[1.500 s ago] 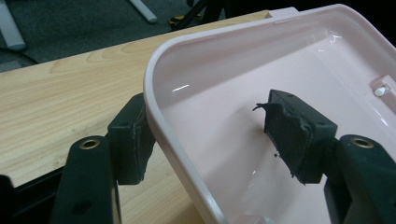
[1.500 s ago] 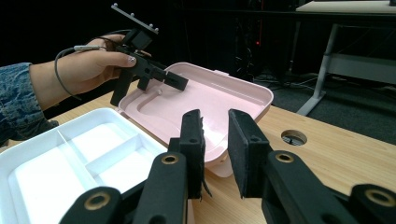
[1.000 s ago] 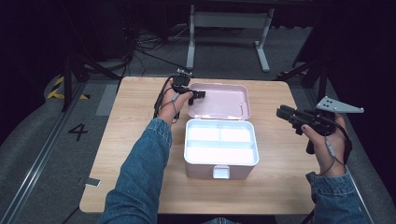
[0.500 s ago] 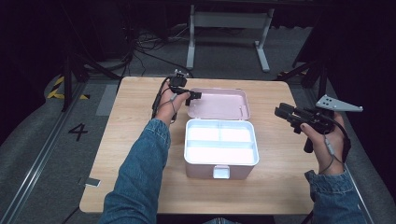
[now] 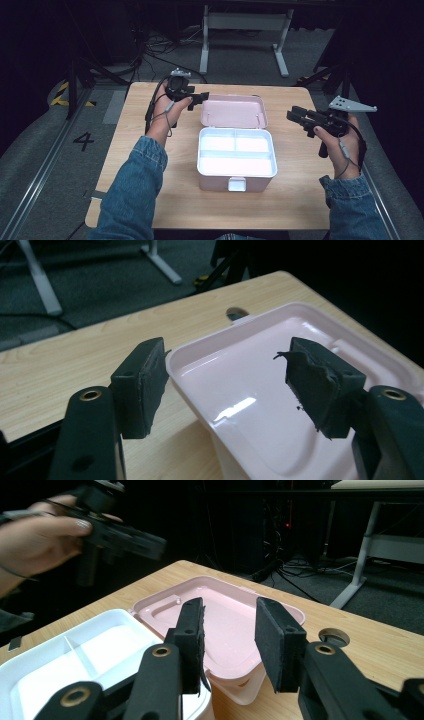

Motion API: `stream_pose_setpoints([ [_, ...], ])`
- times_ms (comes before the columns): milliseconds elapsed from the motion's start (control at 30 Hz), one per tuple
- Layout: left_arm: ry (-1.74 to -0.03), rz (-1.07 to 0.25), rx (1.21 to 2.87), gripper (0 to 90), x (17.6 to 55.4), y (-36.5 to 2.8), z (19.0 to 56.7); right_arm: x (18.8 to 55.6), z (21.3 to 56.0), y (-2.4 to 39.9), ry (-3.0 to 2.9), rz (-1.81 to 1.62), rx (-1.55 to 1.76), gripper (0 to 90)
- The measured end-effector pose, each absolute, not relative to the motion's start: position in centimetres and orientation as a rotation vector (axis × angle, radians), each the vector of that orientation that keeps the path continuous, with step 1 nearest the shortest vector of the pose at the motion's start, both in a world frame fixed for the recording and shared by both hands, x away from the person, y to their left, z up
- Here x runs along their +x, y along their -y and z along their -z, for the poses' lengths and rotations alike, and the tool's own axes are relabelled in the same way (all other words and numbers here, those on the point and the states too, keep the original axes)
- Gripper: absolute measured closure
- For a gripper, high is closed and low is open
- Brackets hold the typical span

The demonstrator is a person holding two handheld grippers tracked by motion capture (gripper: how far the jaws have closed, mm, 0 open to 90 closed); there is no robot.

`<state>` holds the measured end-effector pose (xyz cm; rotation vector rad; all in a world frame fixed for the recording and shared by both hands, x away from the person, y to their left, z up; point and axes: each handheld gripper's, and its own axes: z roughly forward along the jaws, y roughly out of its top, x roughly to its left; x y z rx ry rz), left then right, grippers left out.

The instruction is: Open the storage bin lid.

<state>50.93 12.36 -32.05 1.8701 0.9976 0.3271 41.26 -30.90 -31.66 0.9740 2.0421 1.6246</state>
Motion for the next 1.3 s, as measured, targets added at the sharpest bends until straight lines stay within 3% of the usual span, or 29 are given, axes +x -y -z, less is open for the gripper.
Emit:
stream_pose_setpoints([
  [433, -0.879, -0.429, 1.886, 34.7, 43.8, -15.4, 28.8, 41.5, 32.1, 32.2, -2.088, -1.551, 1.037, 63.9],
  [967, -0.845, -0.51, 1.919, 34.6, 37.8, -18.6, 31.4, 40.6, 33.6, 33.7, -2.125, -1.467, 1.11, 63.7],
  [1300, -0.973, -0.56, 1.916, 34.7, 36.7, -21.0, 34.2, 40.7, 34.2, 33.9, -2.18, -1.401, 1.139, 62.8],
])
